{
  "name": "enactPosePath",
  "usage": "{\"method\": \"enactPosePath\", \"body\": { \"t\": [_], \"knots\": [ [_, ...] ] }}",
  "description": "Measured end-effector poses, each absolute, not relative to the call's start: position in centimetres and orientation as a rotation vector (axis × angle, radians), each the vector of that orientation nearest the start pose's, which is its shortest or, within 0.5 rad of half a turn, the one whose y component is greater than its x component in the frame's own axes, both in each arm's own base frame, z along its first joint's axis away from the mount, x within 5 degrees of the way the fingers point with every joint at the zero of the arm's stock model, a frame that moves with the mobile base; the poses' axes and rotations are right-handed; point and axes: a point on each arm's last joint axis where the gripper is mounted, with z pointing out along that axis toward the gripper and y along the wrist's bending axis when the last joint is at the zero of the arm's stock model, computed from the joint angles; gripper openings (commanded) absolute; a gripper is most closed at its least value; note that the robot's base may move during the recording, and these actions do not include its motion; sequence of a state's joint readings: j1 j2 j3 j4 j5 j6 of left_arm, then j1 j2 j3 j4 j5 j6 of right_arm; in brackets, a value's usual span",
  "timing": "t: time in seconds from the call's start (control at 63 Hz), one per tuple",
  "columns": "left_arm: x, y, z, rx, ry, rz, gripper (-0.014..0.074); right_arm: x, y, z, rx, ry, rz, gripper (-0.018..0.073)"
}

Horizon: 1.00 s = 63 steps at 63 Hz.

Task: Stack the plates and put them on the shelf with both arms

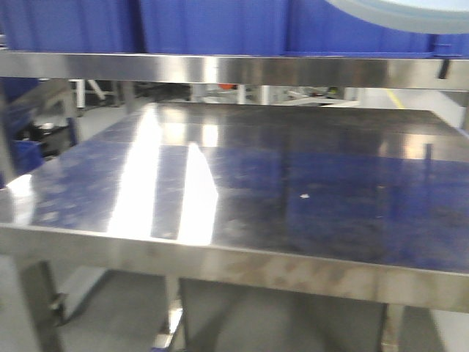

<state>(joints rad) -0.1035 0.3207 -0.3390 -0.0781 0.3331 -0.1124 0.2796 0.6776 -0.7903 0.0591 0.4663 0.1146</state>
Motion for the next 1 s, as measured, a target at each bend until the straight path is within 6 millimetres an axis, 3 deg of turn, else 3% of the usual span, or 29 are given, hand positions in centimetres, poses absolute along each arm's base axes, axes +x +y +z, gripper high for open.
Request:
{"method": "enactPosePath", "body": {
  "t": [1.0],
  "knots": [
    [7.92, -1.06, 27.64, -0.056, 1.802, -0.230, 0.0092, 12.76, 3.91, 37.70, -0.124, 1.847, 0.336, 0.0048]
  ]
}}
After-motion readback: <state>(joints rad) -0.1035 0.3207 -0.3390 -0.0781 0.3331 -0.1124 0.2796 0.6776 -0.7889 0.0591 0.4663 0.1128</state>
